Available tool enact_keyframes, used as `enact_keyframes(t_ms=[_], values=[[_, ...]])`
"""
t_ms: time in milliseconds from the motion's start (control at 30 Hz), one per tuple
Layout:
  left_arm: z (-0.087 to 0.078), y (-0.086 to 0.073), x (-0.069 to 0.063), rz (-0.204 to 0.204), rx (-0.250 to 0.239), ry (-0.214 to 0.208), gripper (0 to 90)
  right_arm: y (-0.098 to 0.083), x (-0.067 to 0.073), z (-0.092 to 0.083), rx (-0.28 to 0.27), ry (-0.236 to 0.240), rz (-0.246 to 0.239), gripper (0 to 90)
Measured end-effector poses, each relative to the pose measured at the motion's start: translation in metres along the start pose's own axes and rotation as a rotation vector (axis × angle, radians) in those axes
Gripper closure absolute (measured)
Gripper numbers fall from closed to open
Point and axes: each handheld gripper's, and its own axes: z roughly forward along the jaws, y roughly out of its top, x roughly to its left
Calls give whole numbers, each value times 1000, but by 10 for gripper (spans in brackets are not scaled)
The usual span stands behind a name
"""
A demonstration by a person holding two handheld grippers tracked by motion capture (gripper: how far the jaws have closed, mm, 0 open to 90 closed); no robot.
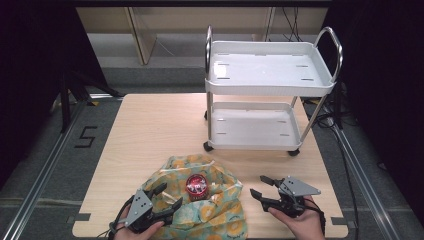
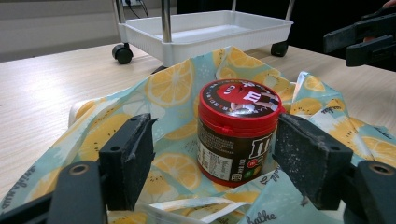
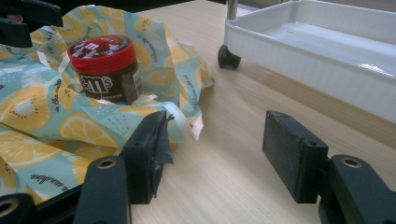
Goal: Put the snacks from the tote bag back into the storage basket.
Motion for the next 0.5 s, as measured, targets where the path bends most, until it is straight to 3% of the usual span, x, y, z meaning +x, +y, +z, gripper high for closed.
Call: enact_keyframes(t_ms=[33,233,300,367,433,500], values=[[0,0,0,-7,-1,2,279,1,-2,2,-14,0,-40,410],[-1,0,-1,-7,18,13,271,6,2,1,-22,12,-30,406],[0,0,0,2,3,7,268,14,3,1,-54,15,-52,405],[0,0,1,0,4,8,267,15,4,3,-69,23,-43,404],[1,-1,0,-13,-5,5,265,21,7,5,-54,51,-64,402],[-1,0,0,-9,20,19,264,22,9,6,-53,54,-42,401]])
